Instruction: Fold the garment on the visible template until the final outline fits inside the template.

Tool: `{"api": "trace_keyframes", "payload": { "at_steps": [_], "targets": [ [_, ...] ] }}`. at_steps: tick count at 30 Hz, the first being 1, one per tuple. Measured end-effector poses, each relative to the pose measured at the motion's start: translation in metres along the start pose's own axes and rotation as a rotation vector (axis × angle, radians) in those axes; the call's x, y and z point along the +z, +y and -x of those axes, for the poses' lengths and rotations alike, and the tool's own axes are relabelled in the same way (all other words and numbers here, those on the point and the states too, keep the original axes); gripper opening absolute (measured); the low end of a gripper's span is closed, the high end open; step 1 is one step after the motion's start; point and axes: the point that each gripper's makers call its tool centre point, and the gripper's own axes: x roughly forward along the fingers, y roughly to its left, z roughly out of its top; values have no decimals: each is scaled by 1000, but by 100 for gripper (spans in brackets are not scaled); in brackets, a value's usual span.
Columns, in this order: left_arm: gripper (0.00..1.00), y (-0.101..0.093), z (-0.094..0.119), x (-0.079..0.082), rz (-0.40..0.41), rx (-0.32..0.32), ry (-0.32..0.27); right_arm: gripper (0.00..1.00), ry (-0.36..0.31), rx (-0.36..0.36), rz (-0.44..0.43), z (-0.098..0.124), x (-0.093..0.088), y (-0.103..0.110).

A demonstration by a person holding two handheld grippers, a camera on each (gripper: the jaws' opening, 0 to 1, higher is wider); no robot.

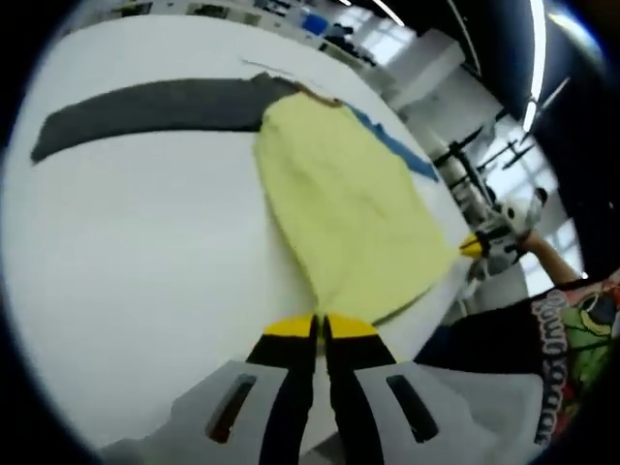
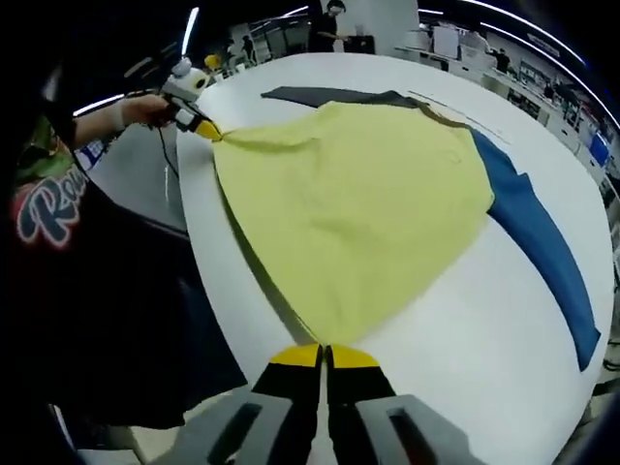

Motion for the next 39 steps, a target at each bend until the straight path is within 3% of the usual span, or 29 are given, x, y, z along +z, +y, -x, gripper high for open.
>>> {"api": "trace_keyframes", "payload": {
  "at_steps": [8, 22, 35, 36, 37, 38, 39],
  "targets": [
    [0, 4, -4, -6, 26, 14, 9, 0, 24, 13, 15, -9, -6, 2],
    [0, 8, -10, -15, -7, 42, 38, 0, 50, 15, 19, -12, -9, 2],
    [1, 4, -10, -19, -21, 32, 42, 0, 63, 17, 18, -14, -14, 5],
    [1, 3, -8, -19, -29, 28, 39, 5, 57, 44, 4, -14, -14, 10],
    [2, 1, -7, -18, -35, 24, 35, 24, -9, 128, -85, -13, -6, 26],
    [5, -2, -5, -18, -42, 10, 30, 50, -58, 194, -137, -9, 3, 36],
    [14, -3, -3, -17, -44, 8, 27, 60, -120, 171, -195, -5, 12, 31]
  ]
}}
